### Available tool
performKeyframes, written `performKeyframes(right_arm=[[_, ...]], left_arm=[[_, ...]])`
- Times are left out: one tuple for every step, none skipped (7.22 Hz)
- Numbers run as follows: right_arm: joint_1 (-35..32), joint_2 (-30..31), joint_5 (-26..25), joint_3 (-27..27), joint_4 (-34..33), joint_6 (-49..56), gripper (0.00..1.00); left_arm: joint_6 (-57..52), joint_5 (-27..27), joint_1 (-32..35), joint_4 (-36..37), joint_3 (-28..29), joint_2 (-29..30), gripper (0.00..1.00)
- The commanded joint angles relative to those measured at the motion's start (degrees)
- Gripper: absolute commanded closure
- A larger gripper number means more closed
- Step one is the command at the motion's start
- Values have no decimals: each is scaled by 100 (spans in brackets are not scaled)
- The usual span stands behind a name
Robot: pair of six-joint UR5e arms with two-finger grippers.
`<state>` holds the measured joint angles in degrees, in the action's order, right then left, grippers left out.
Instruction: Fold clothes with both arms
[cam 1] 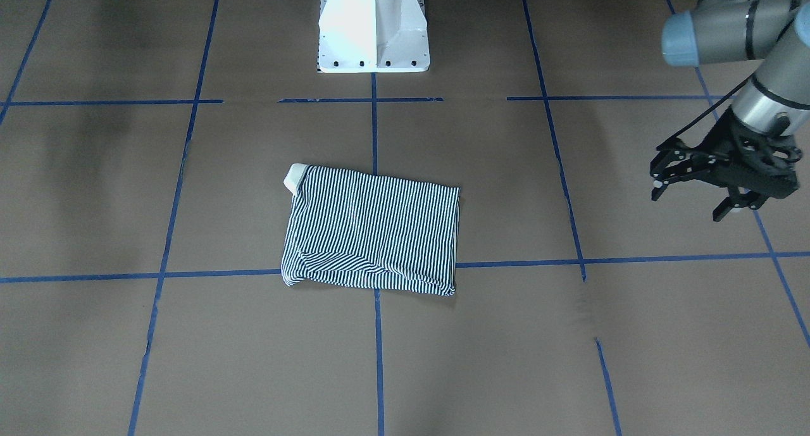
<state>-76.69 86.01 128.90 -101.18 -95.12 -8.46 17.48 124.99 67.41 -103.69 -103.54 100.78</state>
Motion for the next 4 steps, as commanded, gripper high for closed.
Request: performKeyframes(right_arm=[[-713,766,135,2,64,308,0],[-907,968,118,-7,64,510,0],[-1022,1118,109,-25,64,660,0],[-1049,1198,109,-16,64,626,0]], left_arm=[[-679,358,1155,225,167,-733,0],[-1111,507,1395,818,280,-753,0],[-1472,482,1571,1476,281,-753,0],[-1597,456,1643,1996,394,-762,0]])
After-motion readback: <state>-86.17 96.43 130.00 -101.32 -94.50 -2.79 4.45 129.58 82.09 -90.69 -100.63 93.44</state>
